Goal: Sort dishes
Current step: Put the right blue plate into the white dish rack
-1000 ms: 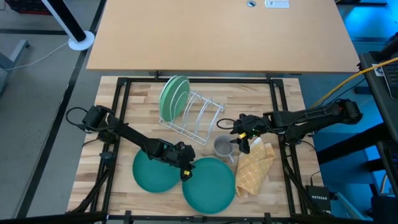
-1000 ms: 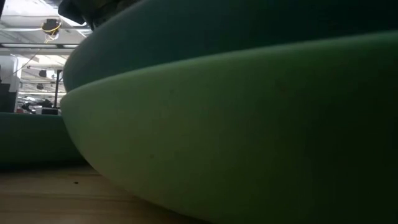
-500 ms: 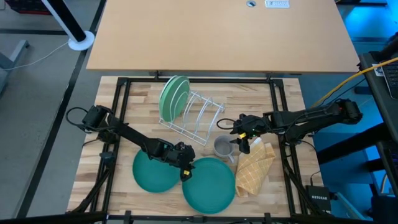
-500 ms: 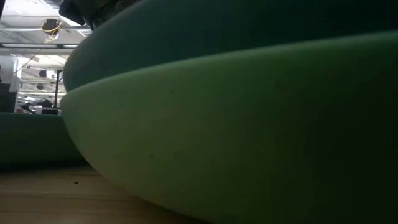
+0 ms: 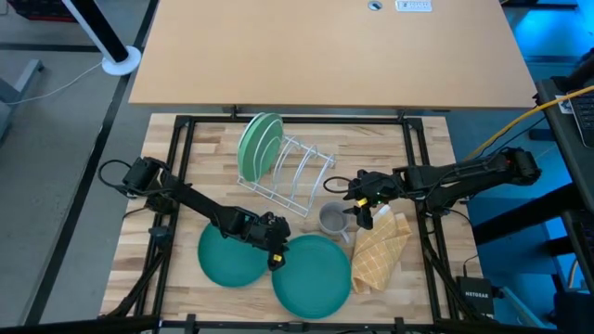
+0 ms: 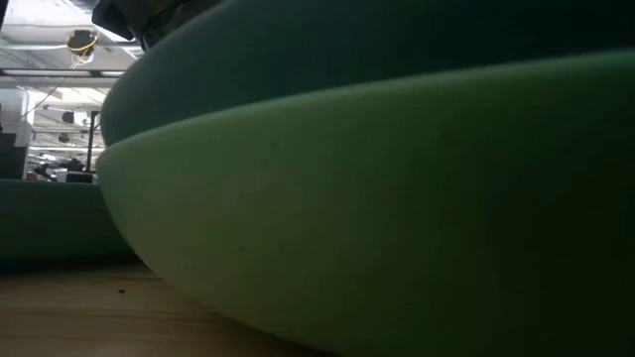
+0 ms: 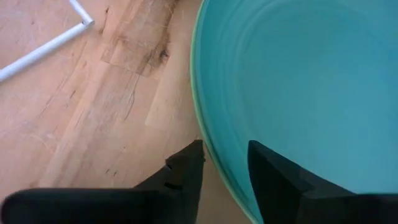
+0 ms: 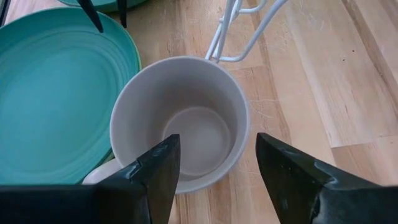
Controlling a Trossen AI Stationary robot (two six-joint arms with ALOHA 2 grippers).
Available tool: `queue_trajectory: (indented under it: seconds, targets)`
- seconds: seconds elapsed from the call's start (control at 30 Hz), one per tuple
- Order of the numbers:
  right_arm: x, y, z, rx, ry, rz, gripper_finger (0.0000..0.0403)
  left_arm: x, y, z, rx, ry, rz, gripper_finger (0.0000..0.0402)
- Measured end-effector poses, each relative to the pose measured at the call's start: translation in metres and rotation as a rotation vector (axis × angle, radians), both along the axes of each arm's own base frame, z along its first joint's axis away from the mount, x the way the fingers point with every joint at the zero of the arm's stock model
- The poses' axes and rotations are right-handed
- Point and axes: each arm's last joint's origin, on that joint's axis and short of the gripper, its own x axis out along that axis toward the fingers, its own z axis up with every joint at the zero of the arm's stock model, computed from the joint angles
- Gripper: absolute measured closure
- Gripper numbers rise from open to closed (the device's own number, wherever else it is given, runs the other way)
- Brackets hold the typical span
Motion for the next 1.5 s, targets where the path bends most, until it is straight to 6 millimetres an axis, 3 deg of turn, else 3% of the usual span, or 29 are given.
queue_trajectory:
  seconds: [0.37,0.8,1.5]
  targets:
    - [0.0,0.0,0.0,0.0,0.0,0.0,0.0188,0.0,0.001,0.0,-0.002,-0.005,0.015,0.0394]
    - [0.0,0.0,0.0,0.0,0.0,0.0,0.0188,0.004,0.014,0.003,-0.049,-0.01,0.111,0.04]
    - [0.0,0.0,0.0,-0.001,0.001,0.0,0.0188,-0.002,0.027,0.043,0.075,-0.137,0.069,0.0401]
